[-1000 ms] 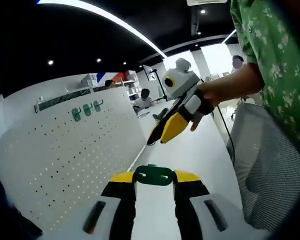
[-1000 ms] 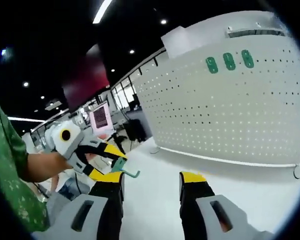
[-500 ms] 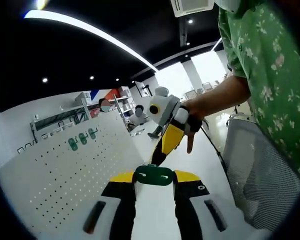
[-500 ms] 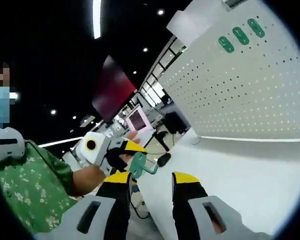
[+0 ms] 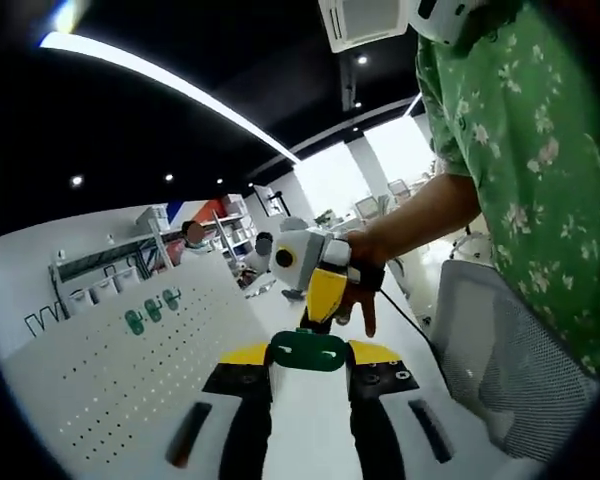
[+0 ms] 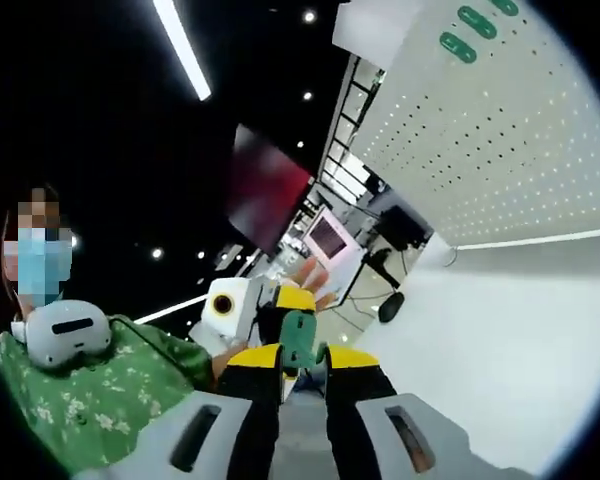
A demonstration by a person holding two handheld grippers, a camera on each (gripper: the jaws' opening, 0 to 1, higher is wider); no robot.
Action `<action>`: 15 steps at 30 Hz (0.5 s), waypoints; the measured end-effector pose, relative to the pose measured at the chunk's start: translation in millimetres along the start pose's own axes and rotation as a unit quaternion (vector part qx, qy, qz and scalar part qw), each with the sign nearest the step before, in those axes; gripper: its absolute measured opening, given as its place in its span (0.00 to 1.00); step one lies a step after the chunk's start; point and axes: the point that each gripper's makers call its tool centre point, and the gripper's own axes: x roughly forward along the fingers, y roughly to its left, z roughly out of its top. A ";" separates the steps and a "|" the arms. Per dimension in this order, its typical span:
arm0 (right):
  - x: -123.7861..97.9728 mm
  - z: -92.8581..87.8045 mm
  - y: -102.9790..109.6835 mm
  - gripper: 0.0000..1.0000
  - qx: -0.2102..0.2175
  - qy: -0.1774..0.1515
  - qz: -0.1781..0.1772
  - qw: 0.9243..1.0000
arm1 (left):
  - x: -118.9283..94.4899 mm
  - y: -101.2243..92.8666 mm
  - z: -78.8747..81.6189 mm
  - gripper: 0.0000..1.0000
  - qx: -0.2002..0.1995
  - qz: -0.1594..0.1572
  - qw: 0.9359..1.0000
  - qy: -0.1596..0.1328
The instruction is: Insert the hook assembly into the mounting plate slot until the hook locks in place.
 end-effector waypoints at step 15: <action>3.4 3.5 10.7 0.06 0.050 -0.009 0.039 0.998 | 5.4 -2.9 12.2 0.29 0.005 -0.006 1.000 -0.021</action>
